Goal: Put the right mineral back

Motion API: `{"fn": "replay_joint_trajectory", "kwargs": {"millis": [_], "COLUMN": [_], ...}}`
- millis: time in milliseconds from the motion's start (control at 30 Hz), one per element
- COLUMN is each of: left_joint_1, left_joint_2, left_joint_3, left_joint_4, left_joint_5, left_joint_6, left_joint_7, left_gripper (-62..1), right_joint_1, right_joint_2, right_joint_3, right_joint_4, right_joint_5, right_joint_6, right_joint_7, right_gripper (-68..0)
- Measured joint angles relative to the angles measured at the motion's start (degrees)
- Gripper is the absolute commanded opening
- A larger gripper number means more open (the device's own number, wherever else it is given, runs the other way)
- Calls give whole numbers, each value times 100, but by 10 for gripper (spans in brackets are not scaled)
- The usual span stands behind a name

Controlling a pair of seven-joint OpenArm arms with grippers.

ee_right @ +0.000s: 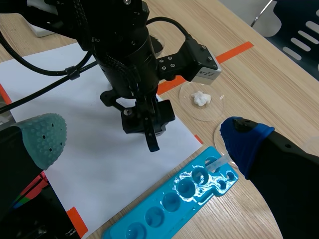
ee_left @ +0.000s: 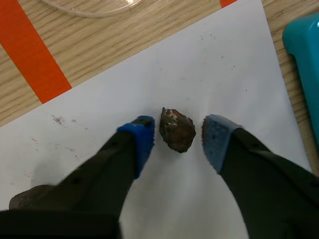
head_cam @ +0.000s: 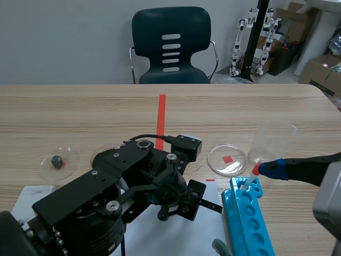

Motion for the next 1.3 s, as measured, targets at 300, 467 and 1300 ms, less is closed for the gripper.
{"fn": "replay_joint_trajectory", "kwargs": {"millis": [300,467,1300], "left_joint_1": [0,0,1193], "left_joint_2": [0,0,-1434], "left_joint_3": [0,0,-4], "left_joint_4": [0,0,2015], "left_joint_5": [-4,-2,-4], "left_joint_6": [249,249,232], "left_joint_7": [-2,-4,-1679], "left_gripper": [11,14,14], "right_joint_1": [0,0,0], "right_joint_2": [0,0,0], "right_joint_3": [0,0,0], "right_joint_4": [0,0,0], "right_joint_5": [0,0,0], "right_joint_6": [0,0,0], "right_joint_7": [0,0,0], "right_gripper": [-22,-22,-22]}}
